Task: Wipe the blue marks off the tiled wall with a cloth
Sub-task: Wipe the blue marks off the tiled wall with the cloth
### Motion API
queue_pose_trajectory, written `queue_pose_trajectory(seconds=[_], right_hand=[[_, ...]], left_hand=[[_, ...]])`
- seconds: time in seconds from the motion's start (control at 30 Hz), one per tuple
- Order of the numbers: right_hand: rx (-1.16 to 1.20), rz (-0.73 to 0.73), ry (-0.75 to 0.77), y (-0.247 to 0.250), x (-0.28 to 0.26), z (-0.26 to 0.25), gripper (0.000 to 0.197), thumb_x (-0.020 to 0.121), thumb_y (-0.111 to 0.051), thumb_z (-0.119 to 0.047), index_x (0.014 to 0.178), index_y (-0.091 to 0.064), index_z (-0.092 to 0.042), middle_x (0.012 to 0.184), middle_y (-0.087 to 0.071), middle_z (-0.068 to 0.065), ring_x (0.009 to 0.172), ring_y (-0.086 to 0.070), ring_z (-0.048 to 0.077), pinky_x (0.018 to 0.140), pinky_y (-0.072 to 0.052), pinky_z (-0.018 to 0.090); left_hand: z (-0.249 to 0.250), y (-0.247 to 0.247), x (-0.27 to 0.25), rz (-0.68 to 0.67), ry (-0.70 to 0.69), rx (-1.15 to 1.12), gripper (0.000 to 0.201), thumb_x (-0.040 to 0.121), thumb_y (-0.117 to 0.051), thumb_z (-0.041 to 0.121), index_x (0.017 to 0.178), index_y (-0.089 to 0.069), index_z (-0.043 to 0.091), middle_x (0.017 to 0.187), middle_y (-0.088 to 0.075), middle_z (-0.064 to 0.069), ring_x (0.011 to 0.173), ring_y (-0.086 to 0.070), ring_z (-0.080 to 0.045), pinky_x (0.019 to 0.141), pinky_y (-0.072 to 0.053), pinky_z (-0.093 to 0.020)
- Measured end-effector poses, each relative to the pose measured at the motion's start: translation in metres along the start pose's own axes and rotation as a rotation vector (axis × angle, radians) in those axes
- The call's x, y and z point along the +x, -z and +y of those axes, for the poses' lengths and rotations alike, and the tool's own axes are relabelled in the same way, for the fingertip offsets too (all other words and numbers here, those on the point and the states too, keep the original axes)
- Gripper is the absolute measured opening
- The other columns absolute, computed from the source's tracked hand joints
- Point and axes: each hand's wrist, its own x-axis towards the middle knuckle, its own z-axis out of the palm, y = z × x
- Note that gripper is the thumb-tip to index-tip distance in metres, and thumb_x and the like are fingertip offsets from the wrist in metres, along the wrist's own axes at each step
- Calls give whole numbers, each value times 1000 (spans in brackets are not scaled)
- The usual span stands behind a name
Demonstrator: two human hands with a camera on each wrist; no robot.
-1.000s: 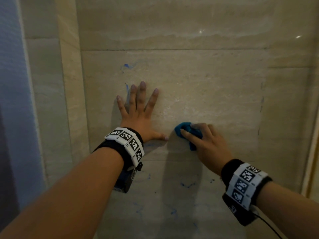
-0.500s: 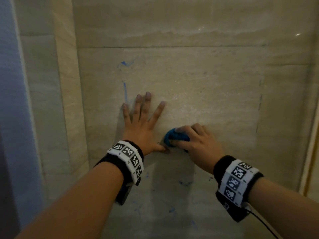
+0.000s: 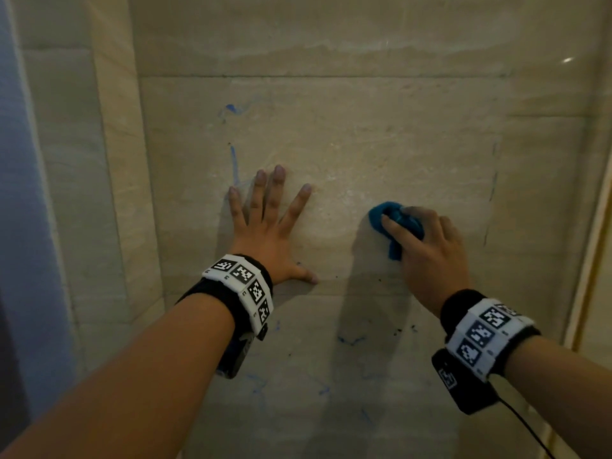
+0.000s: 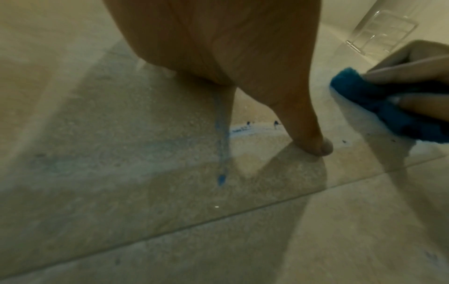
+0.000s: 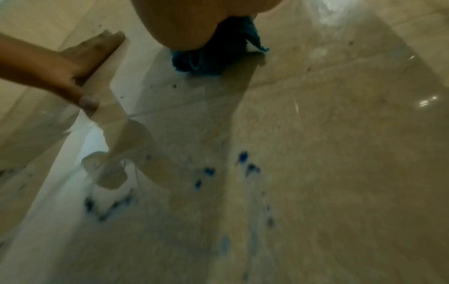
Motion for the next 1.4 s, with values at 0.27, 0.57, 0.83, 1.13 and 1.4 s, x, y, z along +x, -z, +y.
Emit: queue_pose_trajectory(seconds=[0.27, 0.57, 0.83, 1.13, 1.4], right_hand=[[59, -80, -5, -12, -48, -29, 73, 60, -80, 6, 124, -51, -12, 122, -40, 16, 95, -41, 39, 72, -53, 52], [120, -130, -8, -15, -48, -58, 72, 55, -80, 10, 122, -59, -4, 121, -39, 16, 102, -42, 36, 70, -55, 45], [210, -163, -23, -19, -24, -95, 65, 60, -82, 6, 121, -60, -1, 116, -38, 14, 82, -62, 41, 59, -56, 39], [240, -136, 48, -21, 12, -109, 62, 64, -80, 2, 121, -57, -6, 117, -41, 15, 84, -59, 41, 58, -56, 41], [217, -110, 150, -25, 43, -118, 51, 66, -79, -2, 115, -65, -10, 113, -48, 16, 81, -54, 36, 58, -52, 38]], left_hand=[[-5, -3, -1, 47, -29, 10, 143, 48, -58, 90, 133, 43, 37, 141, 51, -5, 132, 44, -29, 104, 22, -63], [-7, 1, -5, 46, -47, 28, 138, 53, -59, 87, 138, 37, 36, 144, 48, -4, 135, 40, -30, 108, 18, -62], [-39, 7, -14, 70, -14, 49, 137, 51, -58, 89, 138, 37, 41, 143, 49, 0, 136, 38, -24, 110, 17, -61], [-51, 9, -9, -40, 47, 51, 147, 47, -64, 86, 129, 48, 38, 138, 55, -3, 132, 44, -30, 107, 12, -69], [-54, 8, -8, -56, 44, 59, 147, 49, -64, 86, 126, 50, 37, 135, 57, -3, 125, 51, -30, 104, 18, -68]])
